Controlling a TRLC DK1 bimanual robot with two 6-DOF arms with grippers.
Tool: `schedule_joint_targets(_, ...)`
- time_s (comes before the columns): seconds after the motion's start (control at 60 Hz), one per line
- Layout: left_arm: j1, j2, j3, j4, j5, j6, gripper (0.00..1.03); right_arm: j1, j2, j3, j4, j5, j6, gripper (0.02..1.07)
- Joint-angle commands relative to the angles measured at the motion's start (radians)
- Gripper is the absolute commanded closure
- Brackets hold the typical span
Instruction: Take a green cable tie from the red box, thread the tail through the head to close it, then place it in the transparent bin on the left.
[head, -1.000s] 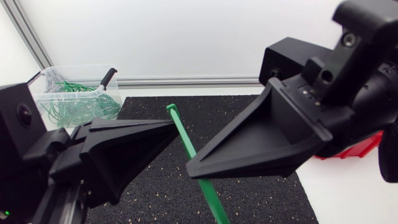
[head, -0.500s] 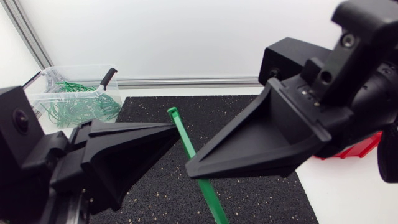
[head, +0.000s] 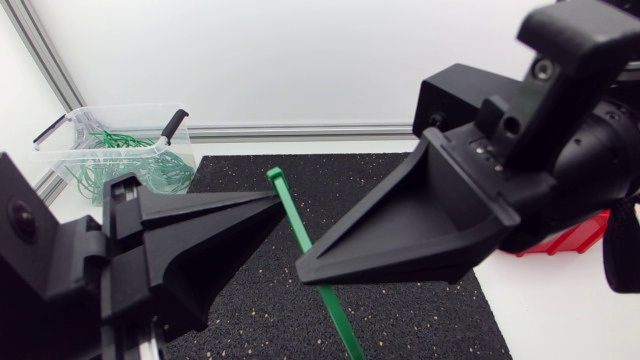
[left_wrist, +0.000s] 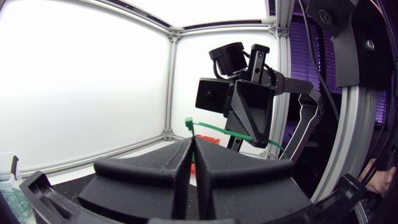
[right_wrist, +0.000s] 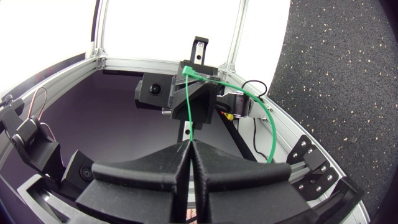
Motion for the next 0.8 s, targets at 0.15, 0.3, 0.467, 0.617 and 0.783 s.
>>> schedule_joint_targets(0.15,-0.012,0.010,-0.024,0.028,-0.014,0.058,0.99,0.004,0.032,-0.013,0.009,0.012,0.042,1.01)
schedule_joint_targets(0.3,-0.012,0.013,-0.037,0.035,-0.017,0.059,0.99,0.008,0.032,0.015,0.017,0.012,0.042,1.01)
schedule_joint_targets(0.467,-0.012,0.012,-0.049,0.037,-0.020,0.065,0.99,0.013,0.062,0.041,0.019,0.014,0.042,1.01)
schedule_joint_targets(0.617,-0.014,0.006,-0.063,0.046,-0.030,0.085,0.99,0.011,0.079,0.053,0.025,0.020,0.045,1.01)
schedule_joint_targets(0.783,-0.020,0.001,-0.066,0.054,-0.053,0.124,0.99,0.005,0.101,0.059,0.015,0.032,0.053,1.01)
